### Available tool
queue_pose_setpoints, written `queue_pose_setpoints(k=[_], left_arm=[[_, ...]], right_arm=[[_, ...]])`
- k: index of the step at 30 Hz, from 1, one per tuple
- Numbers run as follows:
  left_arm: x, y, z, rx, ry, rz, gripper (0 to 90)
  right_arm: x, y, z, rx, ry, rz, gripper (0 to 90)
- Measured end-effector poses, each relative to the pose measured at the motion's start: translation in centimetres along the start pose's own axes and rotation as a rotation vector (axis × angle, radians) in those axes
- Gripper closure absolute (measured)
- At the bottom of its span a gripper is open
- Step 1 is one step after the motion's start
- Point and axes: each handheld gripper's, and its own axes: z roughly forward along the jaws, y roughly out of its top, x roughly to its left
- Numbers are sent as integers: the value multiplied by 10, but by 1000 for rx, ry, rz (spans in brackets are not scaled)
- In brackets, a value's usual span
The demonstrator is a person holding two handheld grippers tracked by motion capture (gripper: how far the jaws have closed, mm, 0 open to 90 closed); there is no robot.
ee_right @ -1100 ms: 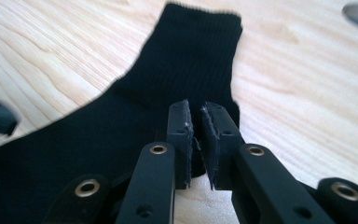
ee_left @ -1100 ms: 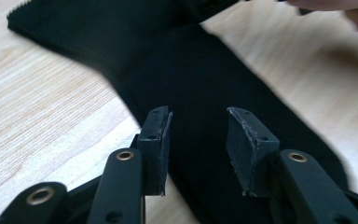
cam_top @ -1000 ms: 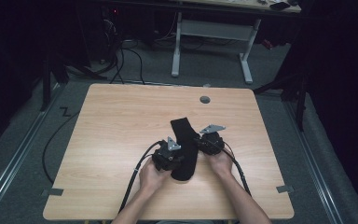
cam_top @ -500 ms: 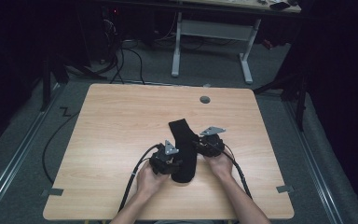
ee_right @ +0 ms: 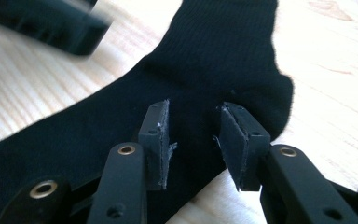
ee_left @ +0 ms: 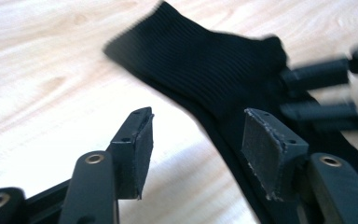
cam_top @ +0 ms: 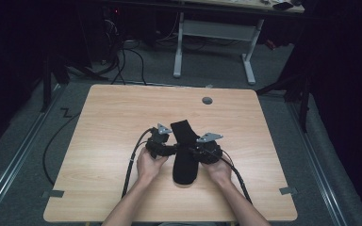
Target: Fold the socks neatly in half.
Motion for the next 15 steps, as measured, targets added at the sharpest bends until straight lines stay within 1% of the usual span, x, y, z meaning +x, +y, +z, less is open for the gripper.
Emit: queue_pose_setpoints(k=[1,2,3,4,6,8,10,12,13,14,15], left_arm=[[2,1,0,-16,1,-10,419],[3,1,1,-21,0,-22,417],[4,2,2,-6,-2,-29,409],[5,4,5,13,5,-23,392],[6,6,8,23,14,-13,383],[6,9,9,18,20,-10,369],[5,13,11,18,16,-9,363],[5,17,15,20,27,-3,359],[5,19,16,16,26,-5,355],[5,19,18,11,25,-10,356],[7,21,20,23,24,-15,357]], right_arm=[[1,-1,0,2,3,-5,628],[3,-2,0,2,6,-8,628],[3,-4,-1,-6,10,-12,628],[4,-5,-1,-8,13,-15,629],[7,-7,-3,-11,14,-28,629],[8,-8,-5,-7,20,-36,630],[9,-12,-7,-16,31,-33,631],[9,-15,-9,-22,34,-43,631],[10,-16,-10,-21,35,-41,631],[10,-17,-11,-23,37,-49,634],[11,-18,-13,-22,37,-52,637]])
